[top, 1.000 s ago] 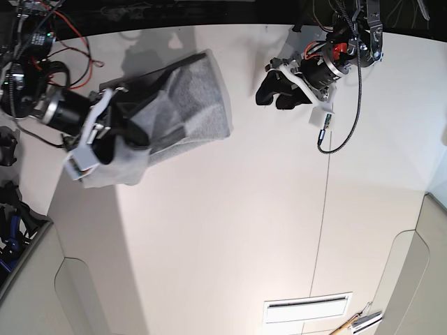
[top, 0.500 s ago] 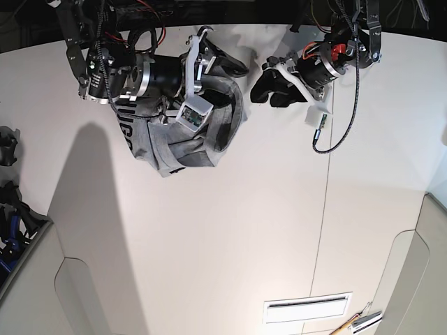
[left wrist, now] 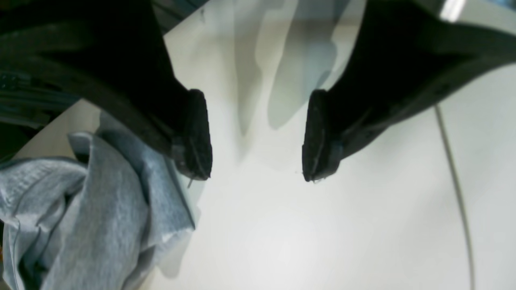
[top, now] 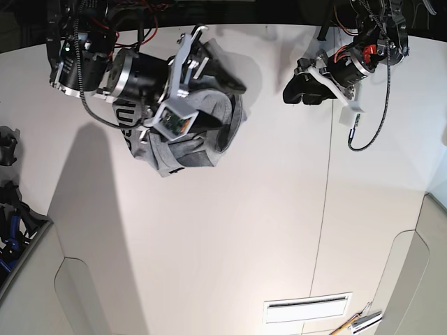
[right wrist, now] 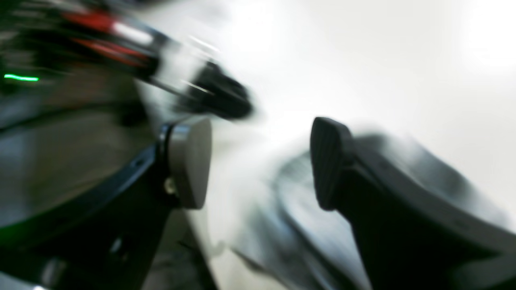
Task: Fold the T-shirt properly
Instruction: 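Grasp the folded bundle with the right gripper and lift it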
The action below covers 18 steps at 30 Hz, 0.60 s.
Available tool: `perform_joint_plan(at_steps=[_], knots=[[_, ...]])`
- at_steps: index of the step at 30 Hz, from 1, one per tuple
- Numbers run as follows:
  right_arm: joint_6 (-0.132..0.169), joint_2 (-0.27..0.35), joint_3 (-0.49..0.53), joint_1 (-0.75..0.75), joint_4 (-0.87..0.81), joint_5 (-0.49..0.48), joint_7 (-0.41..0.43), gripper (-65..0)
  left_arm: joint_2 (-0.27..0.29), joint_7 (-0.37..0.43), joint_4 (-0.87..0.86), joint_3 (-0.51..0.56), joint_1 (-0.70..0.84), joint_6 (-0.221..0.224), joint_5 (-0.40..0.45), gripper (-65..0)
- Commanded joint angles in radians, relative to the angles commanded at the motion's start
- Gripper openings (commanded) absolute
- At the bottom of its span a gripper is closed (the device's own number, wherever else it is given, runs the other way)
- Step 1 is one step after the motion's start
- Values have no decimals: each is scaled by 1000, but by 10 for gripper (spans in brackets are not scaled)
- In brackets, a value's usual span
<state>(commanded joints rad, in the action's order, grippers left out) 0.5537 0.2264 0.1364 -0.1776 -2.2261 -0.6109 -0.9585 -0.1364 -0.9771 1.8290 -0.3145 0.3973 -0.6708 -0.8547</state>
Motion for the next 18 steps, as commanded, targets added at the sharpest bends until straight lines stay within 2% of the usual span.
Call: perform_joint_plan(at_steps=[3,5,6,9,11,14,15,16,18], knots=[[0,2,-126,-1,2,28,6,-271,0,-1,0,0,3,0,2,-259],[1,13,-165,-14,11,9,-4,-271,0,0,0,0,2,0,-3,-259],[5,21,-166,-27,20,-7,-4,-271,0,0,0,0,2,0,-3,-259],[43,28,-152,-63,71,-15,-3,-271,1,0,0,0,2,-7,-24,-259],[45,28,-143,-64,132,30,10,-271,1,1,0,0,2,-7,-25,-259],[41,27,-143,-62,229,69,99,-272,1,0,0,0,2,-7,-24,-259],[41,25,-143,-61,253,59,104,-295,0,0,0,0,2,-7,-24,-259],[41,25,-141,-62,265,39,98,-357,0,0,0,0,2,-7,-24,-259],[41,25,-141,-62,268,-14,61,-538,0,1,0,0,2,-7,-24,-259]])
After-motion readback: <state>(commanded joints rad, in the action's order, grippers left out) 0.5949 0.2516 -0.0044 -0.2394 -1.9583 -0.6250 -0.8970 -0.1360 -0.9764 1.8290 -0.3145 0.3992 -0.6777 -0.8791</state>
